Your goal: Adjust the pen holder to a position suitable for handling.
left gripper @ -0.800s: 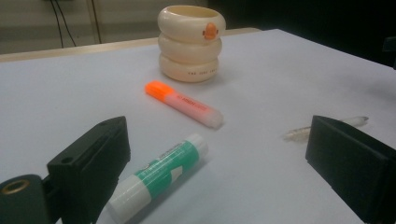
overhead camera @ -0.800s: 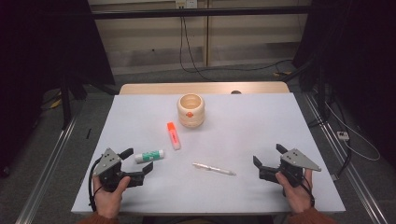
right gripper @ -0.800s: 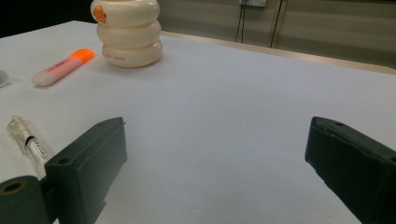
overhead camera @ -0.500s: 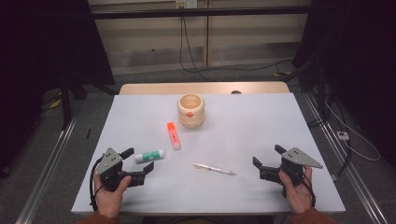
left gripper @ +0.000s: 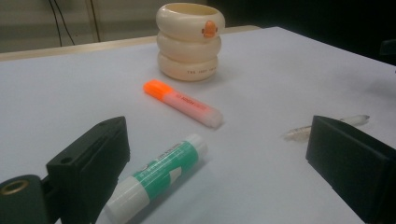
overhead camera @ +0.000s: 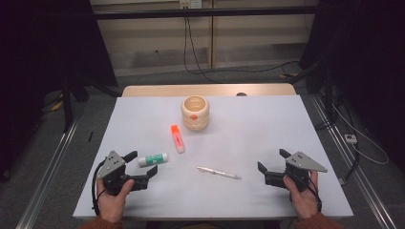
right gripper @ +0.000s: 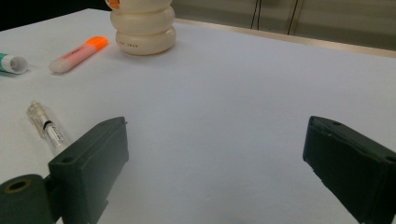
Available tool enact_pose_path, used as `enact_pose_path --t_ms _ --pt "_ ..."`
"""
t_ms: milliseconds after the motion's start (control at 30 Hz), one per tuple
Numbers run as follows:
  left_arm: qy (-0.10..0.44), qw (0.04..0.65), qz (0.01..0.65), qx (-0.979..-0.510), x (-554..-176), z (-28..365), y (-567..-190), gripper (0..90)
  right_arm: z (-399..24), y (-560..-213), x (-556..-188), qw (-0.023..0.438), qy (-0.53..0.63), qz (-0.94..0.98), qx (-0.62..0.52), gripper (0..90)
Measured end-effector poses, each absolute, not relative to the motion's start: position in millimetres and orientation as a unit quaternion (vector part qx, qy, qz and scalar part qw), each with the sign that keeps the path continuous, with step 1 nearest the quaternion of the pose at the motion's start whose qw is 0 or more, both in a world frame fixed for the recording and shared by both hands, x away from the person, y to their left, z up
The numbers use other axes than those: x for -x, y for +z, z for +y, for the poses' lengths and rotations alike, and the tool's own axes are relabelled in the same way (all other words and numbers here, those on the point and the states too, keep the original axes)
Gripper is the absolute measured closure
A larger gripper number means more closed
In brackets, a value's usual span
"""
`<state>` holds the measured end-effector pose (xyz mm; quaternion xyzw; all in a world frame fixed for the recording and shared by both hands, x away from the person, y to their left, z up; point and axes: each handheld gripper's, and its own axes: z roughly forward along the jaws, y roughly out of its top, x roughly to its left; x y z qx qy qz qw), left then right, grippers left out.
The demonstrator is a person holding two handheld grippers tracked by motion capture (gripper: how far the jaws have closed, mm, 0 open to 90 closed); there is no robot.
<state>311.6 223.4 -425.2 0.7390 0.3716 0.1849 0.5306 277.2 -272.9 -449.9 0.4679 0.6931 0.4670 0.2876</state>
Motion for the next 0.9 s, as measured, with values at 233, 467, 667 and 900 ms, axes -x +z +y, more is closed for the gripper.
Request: enact_pose_path --t_ms 233,467,667,900 --pt "0.183 0.527 0.370 -0.743 -312 222 -426 5.9 -273 -448 -277 0.288 0.468 0.696 -0.462 5.5" --pt "0.178 0.528 0.368 -0.744 -313 222 -427 5.9 -267 -448 -286 0.279 0.466 0.702 -0.461 5.4" --pt "0.172 0.531 0.369 -0.743 -315 222 -424 5.9 -256 -441 -294 0.268 0.461 0.719 -0.446 5.9" --pt "0.168 0.526 0.360 -0.752 -314 220 -426 5.9 -244 -438 -306 0.242 0.472 0.725 -0.439 6.6"
